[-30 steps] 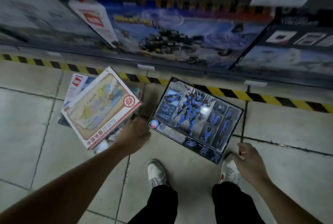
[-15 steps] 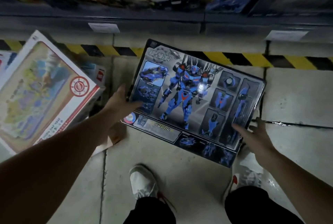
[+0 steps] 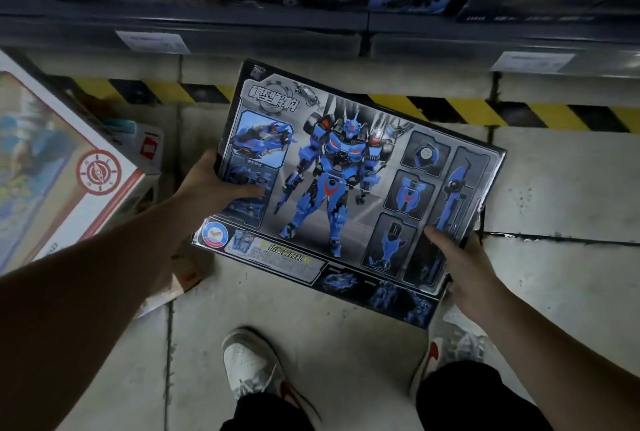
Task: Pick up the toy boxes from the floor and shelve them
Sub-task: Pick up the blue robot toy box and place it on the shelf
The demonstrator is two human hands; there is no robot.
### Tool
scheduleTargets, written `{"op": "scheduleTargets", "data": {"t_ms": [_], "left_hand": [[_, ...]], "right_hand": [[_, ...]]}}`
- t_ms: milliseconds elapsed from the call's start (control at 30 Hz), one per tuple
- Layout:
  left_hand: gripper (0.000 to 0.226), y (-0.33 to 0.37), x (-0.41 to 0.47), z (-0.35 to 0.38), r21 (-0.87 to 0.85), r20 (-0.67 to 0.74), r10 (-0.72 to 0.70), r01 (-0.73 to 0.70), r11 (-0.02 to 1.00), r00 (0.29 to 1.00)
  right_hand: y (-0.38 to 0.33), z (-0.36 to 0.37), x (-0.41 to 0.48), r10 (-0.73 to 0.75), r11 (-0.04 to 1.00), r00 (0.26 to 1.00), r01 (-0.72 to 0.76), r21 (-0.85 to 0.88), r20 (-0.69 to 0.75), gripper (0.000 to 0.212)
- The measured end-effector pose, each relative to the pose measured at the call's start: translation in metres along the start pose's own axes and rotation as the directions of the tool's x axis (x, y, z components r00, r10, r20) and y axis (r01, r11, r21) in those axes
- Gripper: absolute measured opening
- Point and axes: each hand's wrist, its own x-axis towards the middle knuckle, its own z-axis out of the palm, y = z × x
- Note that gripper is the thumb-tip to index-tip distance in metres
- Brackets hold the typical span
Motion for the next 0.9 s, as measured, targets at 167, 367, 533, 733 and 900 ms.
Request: {"op": "scheduleTargets", "data": {"t_ms": [167,367,533,733,900], "left_hand": [[0.067,0.02,-0.028,-0.025,-0.014,-0.011,0.03,-0.031,0.999,0.999],[0.069,0.041,-0.098,-0.055,-0.08,-0.031,0.062,-0.064,0.995,0.998],[0.072,0.066,-0.164,-0.087,-0.148,-0.056,0.079,-0.087,0.985,0.995],[0.054,0.099,-0.234,-0.132,-0.181,-0.092,0.083,-0.099,0.978,0.992],[0.054,0.128,-0.286,-0.168,-0.172,-0.118,0.126,-0.145,0.974,0.985]], "right_hand": [[-0.026,-0.004,-0.032,-0.065,0.998,0.998,0.065,0.002,0.001,0.062],[-0.06,-0.021,-0.097,-0.115,0.992,0.993,0.115,-0.055,-0.01,0.068],[-0.096,-0.039,-0.168,-0.184,0.98,0.983,0.185,-0.069,0.02,0.06],[-0.144,-0.056,-0.249,-0.249,0.961,0.967,0.252,-0.116,0.046,0.089],[-0.181,-0.069,-0.308,-0.31,0.943,0.949,0.315,-0.11,0.058,0.072]]}}
